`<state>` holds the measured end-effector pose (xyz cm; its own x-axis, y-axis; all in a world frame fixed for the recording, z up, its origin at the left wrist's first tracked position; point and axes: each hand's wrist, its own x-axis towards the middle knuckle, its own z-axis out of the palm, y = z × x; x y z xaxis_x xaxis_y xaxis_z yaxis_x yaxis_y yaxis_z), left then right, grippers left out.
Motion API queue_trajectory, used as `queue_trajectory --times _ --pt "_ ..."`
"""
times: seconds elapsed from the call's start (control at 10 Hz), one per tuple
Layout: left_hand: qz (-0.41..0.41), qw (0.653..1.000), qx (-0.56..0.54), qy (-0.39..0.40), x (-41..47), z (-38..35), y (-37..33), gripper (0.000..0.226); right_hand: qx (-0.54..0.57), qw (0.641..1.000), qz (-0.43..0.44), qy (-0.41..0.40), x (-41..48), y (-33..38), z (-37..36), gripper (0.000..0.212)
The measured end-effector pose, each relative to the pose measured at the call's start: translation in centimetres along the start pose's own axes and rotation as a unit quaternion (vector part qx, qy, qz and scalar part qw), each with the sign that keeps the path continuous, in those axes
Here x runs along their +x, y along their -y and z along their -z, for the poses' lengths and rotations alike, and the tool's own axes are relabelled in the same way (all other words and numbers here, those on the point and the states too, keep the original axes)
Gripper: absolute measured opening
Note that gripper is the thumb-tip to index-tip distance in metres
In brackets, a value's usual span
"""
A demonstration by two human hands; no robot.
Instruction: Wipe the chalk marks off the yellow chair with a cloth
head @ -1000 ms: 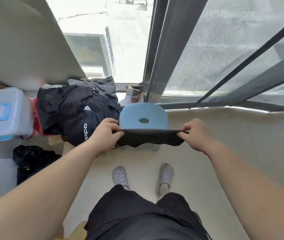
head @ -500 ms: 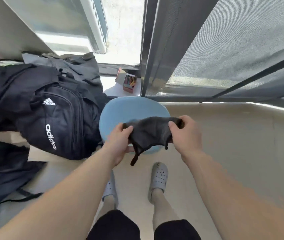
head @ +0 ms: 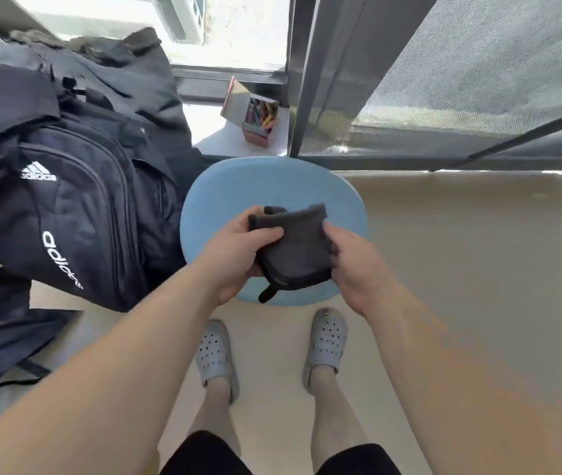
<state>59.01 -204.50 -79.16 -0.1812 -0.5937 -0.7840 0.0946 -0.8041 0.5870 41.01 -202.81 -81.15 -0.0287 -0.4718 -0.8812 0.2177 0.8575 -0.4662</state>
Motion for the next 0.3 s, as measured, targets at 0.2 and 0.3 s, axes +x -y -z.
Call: queue_trajectory --times 0.2,0.3 --pt "0.037 0.982 0.132 -0.131 2.2 4.3 0.3 0.029 -0.172 0.980 0.061 -0.080 2.1 0.0 -3.0 0.019" --pt "0.016 0.933 0.321 -0.163 2.0 4.8 0.3 0.042 -0.353 0.921 0.092 -0.137 1.7 0.2 -3.5 0.045"
